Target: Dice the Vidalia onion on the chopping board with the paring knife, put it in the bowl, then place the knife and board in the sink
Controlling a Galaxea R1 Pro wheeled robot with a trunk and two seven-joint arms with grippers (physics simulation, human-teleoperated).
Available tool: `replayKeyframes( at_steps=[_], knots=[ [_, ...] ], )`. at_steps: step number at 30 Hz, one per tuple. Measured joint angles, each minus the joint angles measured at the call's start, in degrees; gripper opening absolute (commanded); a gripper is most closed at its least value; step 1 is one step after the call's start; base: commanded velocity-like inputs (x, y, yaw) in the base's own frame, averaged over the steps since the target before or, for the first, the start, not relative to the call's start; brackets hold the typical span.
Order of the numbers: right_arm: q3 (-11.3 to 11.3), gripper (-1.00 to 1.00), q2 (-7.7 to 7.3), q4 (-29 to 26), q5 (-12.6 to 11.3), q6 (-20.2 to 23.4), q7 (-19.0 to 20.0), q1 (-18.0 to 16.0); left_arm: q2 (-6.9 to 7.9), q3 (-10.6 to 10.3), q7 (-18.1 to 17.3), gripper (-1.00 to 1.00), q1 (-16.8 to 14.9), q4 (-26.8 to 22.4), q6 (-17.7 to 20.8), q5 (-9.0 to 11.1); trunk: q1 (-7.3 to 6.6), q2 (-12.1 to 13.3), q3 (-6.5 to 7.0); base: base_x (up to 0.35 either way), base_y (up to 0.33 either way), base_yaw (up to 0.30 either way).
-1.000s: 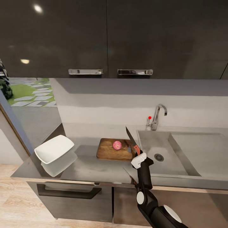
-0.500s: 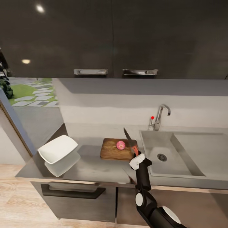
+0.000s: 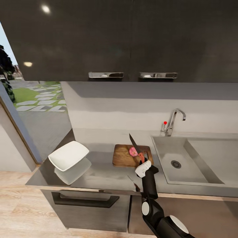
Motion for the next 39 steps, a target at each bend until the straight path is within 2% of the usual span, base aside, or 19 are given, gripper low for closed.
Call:
replayKeyframes(
  at_steps=[4,10,17,33,36,39],
  knots=[
    [0.0,-1.00,0.06,1.9,0.1,0.0,-0.7,0.0,0.00,0.0,0.1,1.00,0.0,0.0,0.0,0.0,0.00,0.0,0.00,0.000,0.004,0.000],
    [0.2,-1.00,0.13,5.5,0.6,0.2,-4.9,0.0,0.01,0.0,0.1,1.00,0.0,0.0,0.0,0.0,0.00,0.0,0.00,0.000,0.000,0.000],
    [0.4,-1.00,0.18,9.0,3.1,0.3,-6.0,0.0,0.00,0.0,0.1,1.00,0.0,0.0,0.0,0.0,0.00,0.0,0.00,0.000,0.000,0.000],
    [0.4,-1.00,0.65,9.4,3.6,0.2,-6.1,0.0,0.02,0.0,0.1,1.00,0.0,0.0,0.0,0.0,0.00,0.0,0.00,0.000,0.000,0.000],
    [0.1,-1.00,1.45,8.4,3.7,0.1,-7.0,-0.1,0.35,0.0,0.0,1.00,0.1,-0.1,0.0,0.0,0.00,0.0,0.00,0.000,0.000,0.000],
    [0.1,-1.00,1.51,7.5,3.7,0.1,-8.0,-0.1,0.35,0.0,0.0,1.00,0.1,-0.1,0.0,0.0,0.00,0.0,0.00,0.000,0.000,0.000]
  ],
)
